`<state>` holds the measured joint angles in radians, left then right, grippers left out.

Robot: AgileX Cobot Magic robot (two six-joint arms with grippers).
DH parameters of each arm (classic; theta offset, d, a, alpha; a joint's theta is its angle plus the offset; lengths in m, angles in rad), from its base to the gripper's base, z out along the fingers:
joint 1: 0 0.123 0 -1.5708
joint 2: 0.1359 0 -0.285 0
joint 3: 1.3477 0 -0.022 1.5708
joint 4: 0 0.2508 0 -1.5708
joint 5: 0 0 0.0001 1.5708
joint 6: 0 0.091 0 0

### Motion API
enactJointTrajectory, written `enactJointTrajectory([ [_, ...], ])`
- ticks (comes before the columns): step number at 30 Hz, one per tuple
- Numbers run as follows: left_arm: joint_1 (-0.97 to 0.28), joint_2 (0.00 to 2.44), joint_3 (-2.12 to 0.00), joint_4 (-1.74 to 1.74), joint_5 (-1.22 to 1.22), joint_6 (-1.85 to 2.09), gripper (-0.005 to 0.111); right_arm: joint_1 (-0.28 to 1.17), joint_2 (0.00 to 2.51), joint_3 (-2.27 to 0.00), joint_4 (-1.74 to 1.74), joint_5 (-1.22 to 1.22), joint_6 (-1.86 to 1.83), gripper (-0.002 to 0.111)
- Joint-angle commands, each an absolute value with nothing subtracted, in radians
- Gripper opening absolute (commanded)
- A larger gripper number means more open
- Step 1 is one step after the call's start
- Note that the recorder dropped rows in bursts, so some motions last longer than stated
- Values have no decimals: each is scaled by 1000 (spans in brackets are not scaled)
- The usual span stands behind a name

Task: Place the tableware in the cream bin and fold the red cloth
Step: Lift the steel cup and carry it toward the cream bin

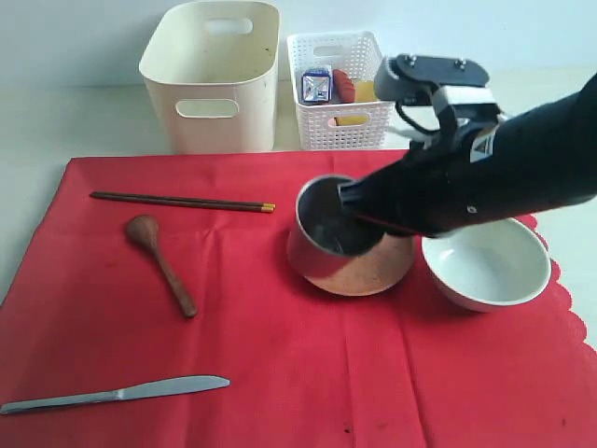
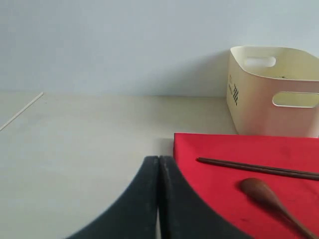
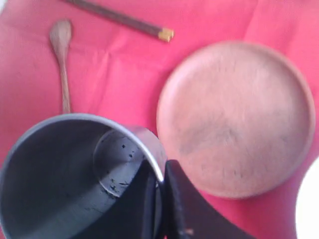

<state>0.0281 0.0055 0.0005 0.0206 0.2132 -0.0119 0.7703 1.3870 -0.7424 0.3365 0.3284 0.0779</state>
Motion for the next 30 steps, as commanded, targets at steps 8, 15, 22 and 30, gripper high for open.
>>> enactJointTrajectory([
  [8,30,0,0,19,211,-9,0,774,1498,-883,338,-79,-25,0],
  [15,30,0,0,19,211,-9,0,774,1704,-1131,336,-105,-116,0],
  [22,30,0,0,19,211,-9,0,757,1932,-1400,336,-176,-251,0],
  [30,30,0,0,19,211,-9,0,691,2201,-1706,336,-141,-269,0],
])
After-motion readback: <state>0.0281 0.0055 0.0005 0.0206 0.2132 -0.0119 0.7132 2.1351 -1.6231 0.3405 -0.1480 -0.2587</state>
